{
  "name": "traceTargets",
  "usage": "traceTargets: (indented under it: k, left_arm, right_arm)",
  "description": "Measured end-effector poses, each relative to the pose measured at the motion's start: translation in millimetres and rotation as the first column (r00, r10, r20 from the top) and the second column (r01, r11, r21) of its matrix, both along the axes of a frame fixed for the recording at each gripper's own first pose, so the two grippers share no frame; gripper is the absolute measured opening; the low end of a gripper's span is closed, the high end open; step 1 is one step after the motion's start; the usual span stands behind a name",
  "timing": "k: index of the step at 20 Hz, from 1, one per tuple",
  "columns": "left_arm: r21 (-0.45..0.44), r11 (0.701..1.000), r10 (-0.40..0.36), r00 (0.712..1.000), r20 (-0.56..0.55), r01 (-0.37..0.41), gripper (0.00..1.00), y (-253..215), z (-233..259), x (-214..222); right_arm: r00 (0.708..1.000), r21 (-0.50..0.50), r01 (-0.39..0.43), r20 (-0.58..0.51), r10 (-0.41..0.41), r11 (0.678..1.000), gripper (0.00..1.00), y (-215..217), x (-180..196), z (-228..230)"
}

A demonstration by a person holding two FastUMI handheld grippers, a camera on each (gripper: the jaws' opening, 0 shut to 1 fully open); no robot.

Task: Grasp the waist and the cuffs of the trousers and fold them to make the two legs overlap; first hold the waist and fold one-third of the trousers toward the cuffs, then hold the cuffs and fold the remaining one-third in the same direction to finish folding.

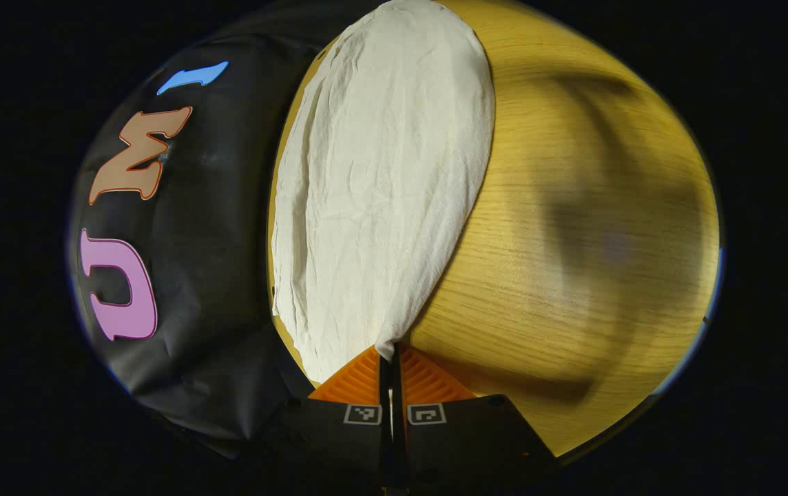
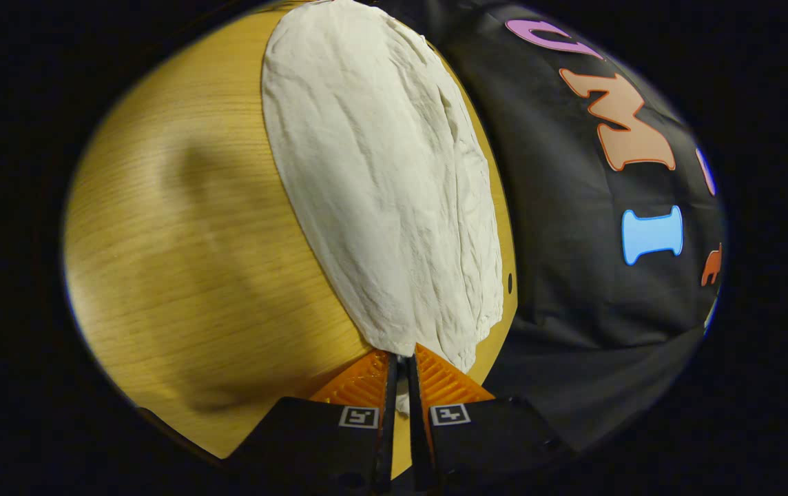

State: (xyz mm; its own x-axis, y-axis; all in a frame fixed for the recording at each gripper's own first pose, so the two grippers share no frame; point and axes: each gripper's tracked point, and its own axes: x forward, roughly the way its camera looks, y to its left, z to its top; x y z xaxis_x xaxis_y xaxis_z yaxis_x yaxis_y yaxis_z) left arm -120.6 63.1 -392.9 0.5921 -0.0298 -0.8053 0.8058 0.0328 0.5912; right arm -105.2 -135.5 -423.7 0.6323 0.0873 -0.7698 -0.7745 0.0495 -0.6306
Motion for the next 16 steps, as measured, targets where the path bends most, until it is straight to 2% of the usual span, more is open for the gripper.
traceTargets:
  k: [1,2,3,4,5,8,10,11,13,14,16]
  left_arm:
    - [-0.004,1.000,0.005,1.000,-0.001,-0.005,0.00,-0.5,-0.4,0.2]
    - [-0.001,1.000,0.017,1.000,-0.009,-0.017,0.00,2.3,0.0,0.3]
    - [-0.001,1.000,0.027,1.000,-0.011,-0.027,0.00,3.5,1.5,2.2]
    - [-0.003,0.999,0.036,0.999,0.001,-0.036,0.00,4.8,6.0,5.6]
    - [-0.002,0.999,0.050,0.999,0.011,-0.050,0.00,4.9,11.5,8.7]
    - [0.001,0.993,0.116,0.991,0.066,-0.117,0.00,8.9,36.6,30.8]
    - [0.004,0.989,0.144,0.984,0.109,-0.146,0.00,4.5,52.8,46.6]
    - [0.004,0.989,0.149,0.980,0.131,-0.151,0.00,1.0,61.8,54.6]
    - [0.008,0.989,0.147,0.975,0.166,-0.150,0.00,-3.5,79.5,66.6]
    - [0.007,0.988,0.150,0.972,0.183,-0.154,0.00,0.2,87.0,73.5]
    - [-0.002,0.985,0.167,0.962,0.214,-0.170,0.00,0.8,100.1,88.4]
  right_arm:
    - [1.000,0.001,0.008,-0.011,-0.008,1.000,0.05,-0.7,-1.4,0.5]
    - [0.999,0.014,0.035,-0.036,-0.034,0.999,0.10,-0.4,-1.5,0.2]
    - [0.995,0.031,0.069,-0.068,-0.067,0.997,0.04,-3.6,-2.1,1.9]
    - [0.992,0.040,0.097,-0.079,-0.094,0.994,0.06,-5.9,0.5,4.8]
    - [0.993,0.050,0.104,-0.064,-0.101,0.993,0.03,-7.4,7.1,11.2]
    - [0.994,0.083,0.107,-0.012,-0.107,0.991,0.06,-2.9,24.2,31.8]
    - [0.993,0.111,0.117,0.013,-0.119,0.987,0.03,1.2,38.4,42.6]
    - [0.992,0.124,0.120,0.024,-0.123,0.985,0.06,1.6,44.0,46.8]
    - [0.991,0.138,0.116,0.049,-0.123,0.984,0.02,3.3,58.8,56.4]
    - [0.990,0.146,0.111,0.067,-0.122,0.983,0.06,4.0,66.7,64.2]
    - [0.987,0.171,0.110,0.097,-0.128,0.979,0.03,6.8,80.8,75.9]
